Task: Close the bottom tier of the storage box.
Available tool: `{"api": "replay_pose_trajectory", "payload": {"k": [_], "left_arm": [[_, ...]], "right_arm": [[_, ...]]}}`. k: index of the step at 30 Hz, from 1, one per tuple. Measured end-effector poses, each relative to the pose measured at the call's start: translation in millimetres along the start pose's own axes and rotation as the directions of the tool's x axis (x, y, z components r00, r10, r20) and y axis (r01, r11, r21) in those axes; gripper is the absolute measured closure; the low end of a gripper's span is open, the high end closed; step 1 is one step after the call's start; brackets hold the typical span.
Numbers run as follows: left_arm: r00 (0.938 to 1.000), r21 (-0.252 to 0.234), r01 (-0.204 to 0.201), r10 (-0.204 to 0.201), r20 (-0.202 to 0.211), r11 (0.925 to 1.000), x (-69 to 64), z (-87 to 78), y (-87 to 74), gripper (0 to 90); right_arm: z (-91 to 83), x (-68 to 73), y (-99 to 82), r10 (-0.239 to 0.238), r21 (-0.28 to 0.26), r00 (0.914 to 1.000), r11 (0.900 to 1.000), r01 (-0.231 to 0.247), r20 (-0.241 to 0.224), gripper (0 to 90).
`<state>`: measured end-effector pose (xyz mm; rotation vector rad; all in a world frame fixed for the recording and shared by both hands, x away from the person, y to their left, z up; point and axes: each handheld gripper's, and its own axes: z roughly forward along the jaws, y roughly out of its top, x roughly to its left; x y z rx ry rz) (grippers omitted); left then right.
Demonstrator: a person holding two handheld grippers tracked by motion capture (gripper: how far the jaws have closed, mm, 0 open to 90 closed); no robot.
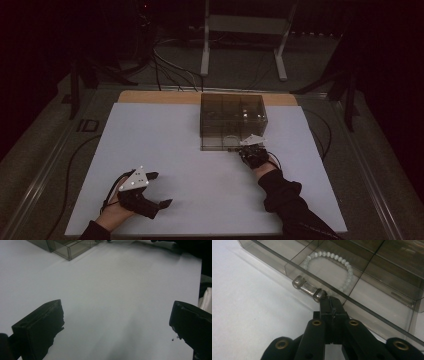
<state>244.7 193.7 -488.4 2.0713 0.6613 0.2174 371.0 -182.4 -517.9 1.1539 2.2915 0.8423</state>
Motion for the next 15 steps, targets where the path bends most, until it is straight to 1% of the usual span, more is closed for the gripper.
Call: {"api": "replay_pose_trajectory", "payload": {"k": [15], "left_arm": [[1.0000, -0.003, 0.000, 0.000, 0.000, 1.0000, 0.0, -0.3, -0.2, 0.0]], "right_arm": [[11.5, -7.1, 8.7, 0.015, 0.009, 0.9999, 0.9999, -0.015, 0.007, 90.0]]}}
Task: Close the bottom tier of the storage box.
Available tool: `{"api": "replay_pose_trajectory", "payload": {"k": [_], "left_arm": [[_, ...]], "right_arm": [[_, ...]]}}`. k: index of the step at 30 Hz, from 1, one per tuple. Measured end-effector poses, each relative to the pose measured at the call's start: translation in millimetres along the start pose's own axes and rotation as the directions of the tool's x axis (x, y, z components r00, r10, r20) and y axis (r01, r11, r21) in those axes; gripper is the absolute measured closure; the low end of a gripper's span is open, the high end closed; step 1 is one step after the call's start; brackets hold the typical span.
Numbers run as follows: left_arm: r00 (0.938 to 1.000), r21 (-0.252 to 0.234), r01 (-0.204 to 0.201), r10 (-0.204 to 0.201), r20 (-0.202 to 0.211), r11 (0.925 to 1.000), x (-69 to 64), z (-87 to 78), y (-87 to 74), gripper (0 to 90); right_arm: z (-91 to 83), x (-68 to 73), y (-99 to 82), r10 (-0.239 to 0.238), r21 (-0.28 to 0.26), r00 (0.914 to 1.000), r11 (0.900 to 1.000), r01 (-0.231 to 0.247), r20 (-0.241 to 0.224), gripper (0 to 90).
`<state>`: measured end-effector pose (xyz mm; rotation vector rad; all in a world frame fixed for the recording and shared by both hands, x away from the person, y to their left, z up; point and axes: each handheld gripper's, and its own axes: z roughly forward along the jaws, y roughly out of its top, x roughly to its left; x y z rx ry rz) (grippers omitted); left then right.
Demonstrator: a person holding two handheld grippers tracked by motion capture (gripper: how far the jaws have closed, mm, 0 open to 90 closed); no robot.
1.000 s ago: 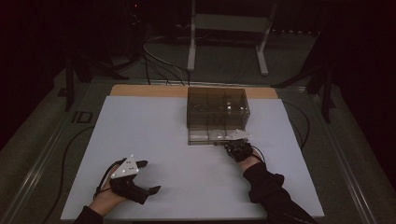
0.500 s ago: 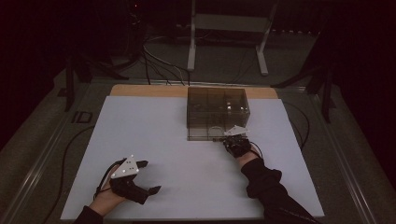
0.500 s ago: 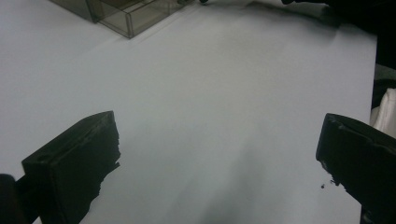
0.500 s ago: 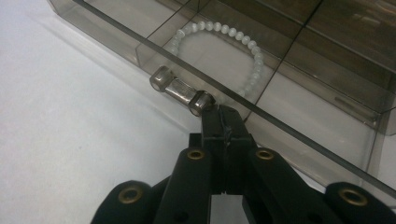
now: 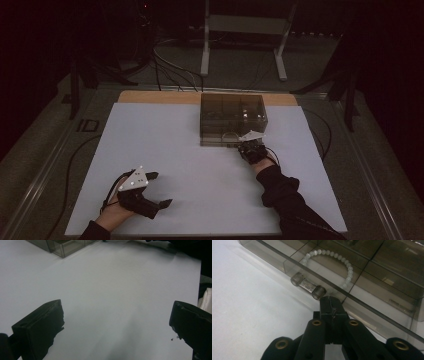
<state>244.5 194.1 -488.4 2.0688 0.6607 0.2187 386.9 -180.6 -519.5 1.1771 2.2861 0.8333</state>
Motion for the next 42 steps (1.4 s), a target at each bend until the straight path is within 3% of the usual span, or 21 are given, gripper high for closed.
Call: {"api": "replay_pose_trajectory", "payload": {"k": [42], "left_arm": [[1.0000, -0.005, -0.004, 0.004, 0.005, 1.0000, 0.2, -1.8, -0.1, 0.0]], "right_arm": [[25.3, -16.7, 22.6, 0.031, 0.004, 0.9986, 0.9995, -0.032, 0.043, 90.0]]}}
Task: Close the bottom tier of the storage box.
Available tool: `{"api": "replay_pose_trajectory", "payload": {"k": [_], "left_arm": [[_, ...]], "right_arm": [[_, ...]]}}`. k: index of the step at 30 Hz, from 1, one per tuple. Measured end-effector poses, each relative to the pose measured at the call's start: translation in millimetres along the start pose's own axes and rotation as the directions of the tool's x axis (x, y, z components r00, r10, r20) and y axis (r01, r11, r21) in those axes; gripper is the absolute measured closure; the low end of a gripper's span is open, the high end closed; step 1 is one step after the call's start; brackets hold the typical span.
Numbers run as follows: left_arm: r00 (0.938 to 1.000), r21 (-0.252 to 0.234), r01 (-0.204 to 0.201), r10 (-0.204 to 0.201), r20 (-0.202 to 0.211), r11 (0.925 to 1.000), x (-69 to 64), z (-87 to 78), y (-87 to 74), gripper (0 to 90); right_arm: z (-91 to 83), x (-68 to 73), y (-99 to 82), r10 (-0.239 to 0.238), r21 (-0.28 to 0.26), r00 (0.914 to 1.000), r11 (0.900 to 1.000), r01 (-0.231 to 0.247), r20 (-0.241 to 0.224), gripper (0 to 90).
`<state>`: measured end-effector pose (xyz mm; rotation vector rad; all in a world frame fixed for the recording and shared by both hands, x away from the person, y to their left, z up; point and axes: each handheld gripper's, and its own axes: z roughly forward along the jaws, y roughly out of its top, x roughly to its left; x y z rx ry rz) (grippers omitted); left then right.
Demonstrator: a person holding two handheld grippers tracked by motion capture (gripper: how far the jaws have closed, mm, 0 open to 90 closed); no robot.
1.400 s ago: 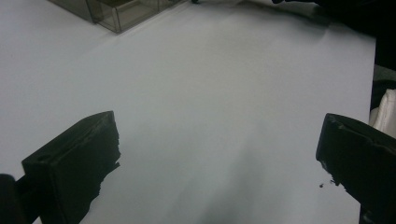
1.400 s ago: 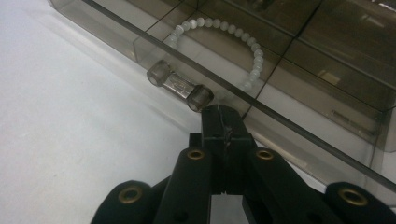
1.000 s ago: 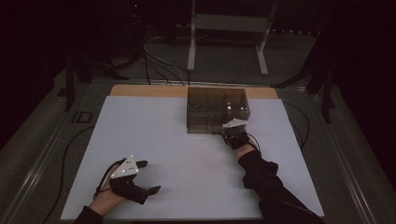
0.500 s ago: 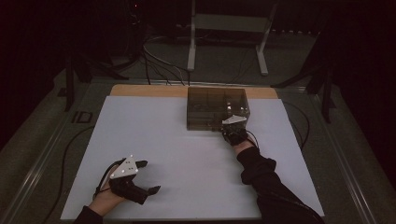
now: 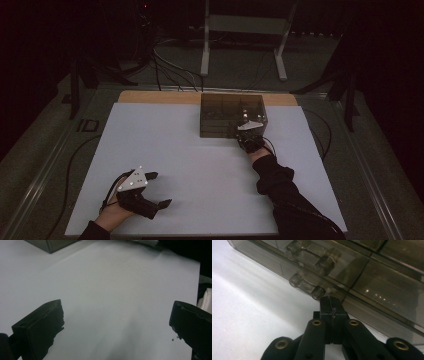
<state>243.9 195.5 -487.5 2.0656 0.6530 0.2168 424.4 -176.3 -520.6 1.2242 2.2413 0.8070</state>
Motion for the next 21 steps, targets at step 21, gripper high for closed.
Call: {"api": "replay_pose_trajectory", "payload": {"k": [21], "left_arm": [[1.0000, 0.000, 0.005, -0.005, 0.000, 1.0000, 0.0, 0.9, -0.6, 0.0]], "right_arm": [[1.9, -0.2, 2.9, -0.014, 0.022, 0.9999, 0.9997, 0.014, -0.002, 90.0]]}}
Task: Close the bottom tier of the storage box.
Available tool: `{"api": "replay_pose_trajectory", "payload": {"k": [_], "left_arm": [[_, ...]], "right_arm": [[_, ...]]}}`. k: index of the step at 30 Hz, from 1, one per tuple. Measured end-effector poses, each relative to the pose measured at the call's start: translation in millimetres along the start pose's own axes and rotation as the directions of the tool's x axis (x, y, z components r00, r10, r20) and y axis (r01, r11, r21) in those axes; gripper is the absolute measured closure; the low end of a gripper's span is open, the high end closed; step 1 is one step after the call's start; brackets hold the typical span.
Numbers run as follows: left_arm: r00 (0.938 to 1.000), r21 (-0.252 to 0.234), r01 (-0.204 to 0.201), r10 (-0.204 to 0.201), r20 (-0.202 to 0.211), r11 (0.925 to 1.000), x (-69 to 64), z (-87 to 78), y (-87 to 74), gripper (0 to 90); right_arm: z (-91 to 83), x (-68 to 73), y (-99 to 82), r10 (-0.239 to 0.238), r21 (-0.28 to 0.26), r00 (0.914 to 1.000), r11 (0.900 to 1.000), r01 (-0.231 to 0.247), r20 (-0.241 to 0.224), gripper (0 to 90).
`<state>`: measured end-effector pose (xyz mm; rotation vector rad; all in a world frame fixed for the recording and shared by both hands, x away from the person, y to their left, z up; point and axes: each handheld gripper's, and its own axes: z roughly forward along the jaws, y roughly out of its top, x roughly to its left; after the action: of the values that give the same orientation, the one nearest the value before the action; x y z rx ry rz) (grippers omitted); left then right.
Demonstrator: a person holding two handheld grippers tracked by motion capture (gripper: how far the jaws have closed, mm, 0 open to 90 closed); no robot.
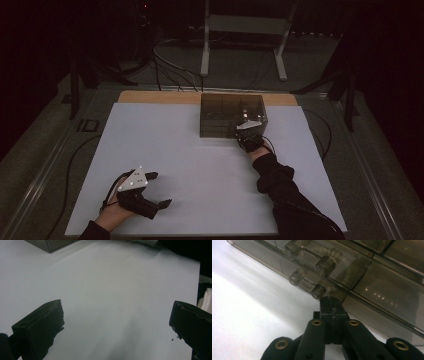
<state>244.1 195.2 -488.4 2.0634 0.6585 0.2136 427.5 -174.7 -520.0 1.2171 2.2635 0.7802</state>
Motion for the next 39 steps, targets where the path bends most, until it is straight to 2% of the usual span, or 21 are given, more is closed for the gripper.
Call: {"api": "replay_pose_trajectory", "payload": {"k": [3, 13, 17, 19, 24, 27, 31, 36, 37, 39], "left_arm": [[1.0000, -0.001, 0.000, 0.000, -0.001, 1.0000, 0.1, -0.2, 0.0, 0.0], [1.0000, 0.003, -0.003, 0.003, -0.001, 1.0000, 0.5, 0.3, 0.0, 0.0], [1.0000, -0.002, -0.003, 0.003, -0.003, 1.0000, 0.5, 0.0, 0.6, 0.0], [1.0000, -0.001, -0.002, 0.002, -0.002, 1.0000, 0.4, 0.2, 0.3, 0.0], [1.0000, -0.001, -0.002, 0.002, -0.002, 1.0000, 0.6, 0.0, 0.3, 0.0], [1.0000, -0.002, -0.002, 0.002, -0.002, 1.0000, 0.2, 0.0, 0.5, 0.0], [1.0000, -0.001, -0.002, 0.002, -0.001, 1.0000, 0.4, 0.2, 0.4, 0.0], [1.0000, 0.000, -0.002, 0.002, -0.001, 1.0000, 0.4, 0.3, 0.5, 0.0], [1.0000, 0.000, -0.002, 0.002, -0.001, 1.0000, 0.4, 0.3, 0.5, 0.0], [1.0000, 0.000, -0.002, 0.002, -0.001, 1.0000, 0.4, 0.3, 0.5, 0.0]], "right_arm": [[-0.4, 1.5, 1.2, -0.006, 0.012, 0.9999, 0.9999, 0.006, 0.012, 90.0], [-8.6, -1.2, 3.0, 0.016, 0.030, 0.9996, 0.9994, -0.017, 0.022, 90.0], [-11.4, -2.8, 2.4, 0.004, 0.033, 0.9995, 0.9995, -0.005, 0.030, 88.7], [-13.8, -2.9, 2.3, 0.011, 0.031, 0.9996, 0.9994, -0.012, 0.027, 82.9], [-21.3, -0.9, 3.0, 0.002, 0.024, 0.9998, 0.9997, -0.002, 0.022, 76.5], [-24.8, -1.7, 3.0, 0.011, 0.023, 0.9997, 0.9997, -0.012, 0.023, 68.3], [-28.7, -2.8, 1.7, 0.018, 0.026, 0.9996, 0.9995, -0.018, 0.021, 55.5], [-31.8, -5.2, 0.6, 0.032, 0.043, 0.9995, 0.9986, -0.032, -0.005, 36.6], [-31.8, -5.2, 0.6, 0.032, 0.043, 0.9995, 0.9986, -0.032, -0.005, 36.6], [-33.7, -5.3, 0.7, 0.031, 0.045, 0.9995, 0.9985, -0.030, -0.006, 27.8]]}}
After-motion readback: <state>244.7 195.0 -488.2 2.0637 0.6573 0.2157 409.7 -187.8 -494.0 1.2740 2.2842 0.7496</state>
